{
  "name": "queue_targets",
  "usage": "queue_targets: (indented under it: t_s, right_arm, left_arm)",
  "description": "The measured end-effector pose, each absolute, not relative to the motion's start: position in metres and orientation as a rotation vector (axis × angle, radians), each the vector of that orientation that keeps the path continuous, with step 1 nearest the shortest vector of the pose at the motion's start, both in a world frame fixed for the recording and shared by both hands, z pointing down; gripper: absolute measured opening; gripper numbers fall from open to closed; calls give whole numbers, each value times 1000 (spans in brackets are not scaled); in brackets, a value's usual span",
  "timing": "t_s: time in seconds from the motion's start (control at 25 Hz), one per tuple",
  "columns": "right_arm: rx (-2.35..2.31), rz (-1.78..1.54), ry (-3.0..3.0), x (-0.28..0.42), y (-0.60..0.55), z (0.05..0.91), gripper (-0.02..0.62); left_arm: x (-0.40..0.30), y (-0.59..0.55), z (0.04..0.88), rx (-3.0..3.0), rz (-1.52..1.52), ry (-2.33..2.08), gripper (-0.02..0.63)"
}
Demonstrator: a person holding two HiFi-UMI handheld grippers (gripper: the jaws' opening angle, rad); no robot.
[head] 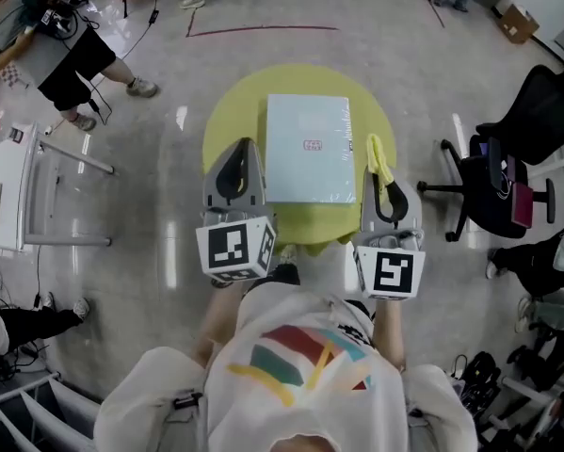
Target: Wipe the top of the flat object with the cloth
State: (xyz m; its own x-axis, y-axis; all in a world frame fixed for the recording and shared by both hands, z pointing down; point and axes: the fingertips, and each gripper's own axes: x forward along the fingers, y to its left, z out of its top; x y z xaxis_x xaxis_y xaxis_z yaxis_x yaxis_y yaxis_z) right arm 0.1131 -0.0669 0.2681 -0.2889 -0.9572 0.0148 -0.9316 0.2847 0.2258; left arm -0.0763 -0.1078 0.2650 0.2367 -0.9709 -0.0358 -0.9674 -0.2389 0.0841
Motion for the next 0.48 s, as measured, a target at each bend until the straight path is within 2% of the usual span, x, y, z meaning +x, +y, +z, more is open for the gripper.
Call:
queue_targets:
  t_s: [0.48]
  right_arm:
    - [1760,-211,-2431,120,-154,275,29]
  left_arm:
    - [-64,-191,269,2439,-107,-1883,20]
